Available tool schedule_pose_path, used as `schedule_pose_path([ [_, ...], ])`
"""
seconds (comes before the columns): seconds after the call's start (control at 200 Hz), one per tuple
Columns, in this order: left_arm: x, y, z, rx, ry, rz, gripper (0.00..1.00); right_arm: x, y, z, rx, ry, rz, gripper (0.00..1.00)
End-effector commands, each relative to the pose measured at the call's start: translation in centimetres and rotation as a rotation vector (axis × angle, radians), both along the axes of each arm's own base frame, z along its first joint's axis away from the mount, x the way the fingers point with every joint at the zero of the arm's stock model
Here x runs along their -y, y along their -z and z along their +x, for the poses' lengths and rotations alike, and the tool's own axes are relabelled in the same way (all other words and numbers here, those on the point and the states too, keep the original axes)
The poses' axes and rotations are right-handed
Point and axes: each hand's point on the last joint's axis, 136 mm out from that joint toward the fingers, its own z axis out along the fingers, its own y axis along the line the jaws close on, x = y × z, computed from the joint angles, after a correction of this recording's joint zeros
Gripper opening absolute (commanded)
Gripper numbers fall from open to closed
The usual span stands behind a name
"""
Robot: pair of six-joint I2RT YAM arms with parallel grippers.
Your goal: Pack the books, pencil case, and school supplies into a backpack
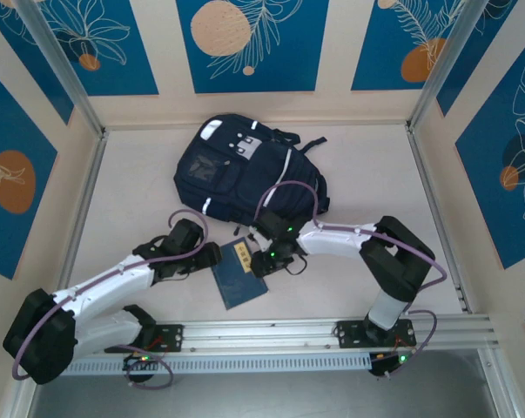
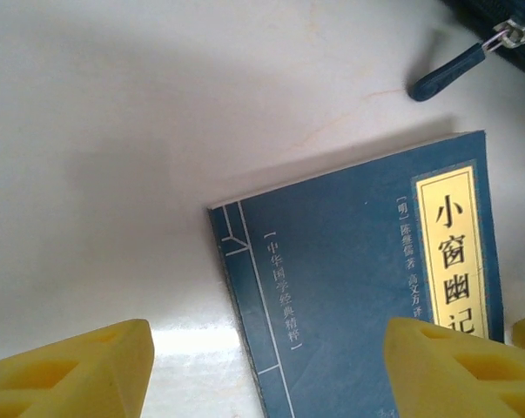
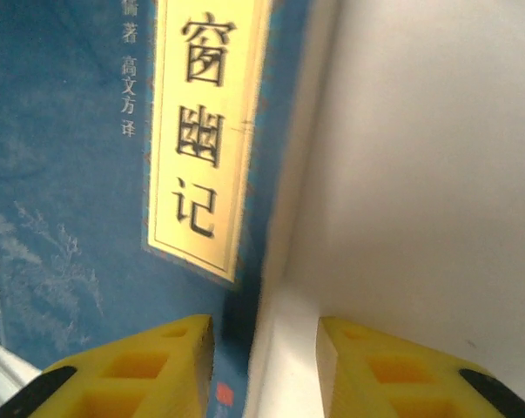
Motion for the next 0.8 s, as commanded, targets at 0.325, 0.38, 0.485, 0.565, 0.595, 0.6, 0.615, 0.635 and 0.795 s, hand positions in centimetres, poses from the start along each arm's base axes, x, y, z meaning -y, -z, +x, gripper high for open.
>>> schedule_pose_path([
  [0.325,3.1,2.7,-1.6,-0.096,0.095,-0.157,0.62,-1.4,-1.3,3.2,-0.212,0.138,0.186,0.38],
  [0.38,3.3,3.1,-1.7,-0.107,0.094,-0.168,0.62,-1.6,-0.9,3.0,-0.225,0.128,0.178,0.38],
  [0.485,3.6,3.8,-1.9,-0.129,0.097,-0.180,0.61,-2.2,-0.4,2.4,-0.243,0.105,0.167,0.38],
  [0.565,3.7,4.1,-2.0,-0.140,0.102,-0.182,0.60,-2.7,-0.2,1.9,-0.256,0.085,0.172,0.38],
  [0.595,3.7,4.1,-1.9,-0.139,0.103,-0.184,0.60,-3.0,-0.3,1.6,-0.264,0.076,0.177,0.38],
  [0.6,3.8,4.0,-1.9,-0.139,0.104,-0.184,0.60,-3.0,-0.3,1.6,-0.265,0.074,0.178,0.38],
  [0.615,3.7,4.1,-2.0,-0.141,0.104,-0.184,0.60,-3.1,-0.3,1.5,-0.269,0.071,0.180,0.38],
  [0.635,3.8,4.1,-1.9,-0.140,0.105,-0.186,0.59,-3.3,-0.3,1.3,-0.273,0.063,0.184,0.38],
  [0.795,4.0,4.2,-1.9,-0.140,0.112,-0.194,0.58,-4.4,-0.5,0.3,-0.310,0.019,0.201,0.38],
])
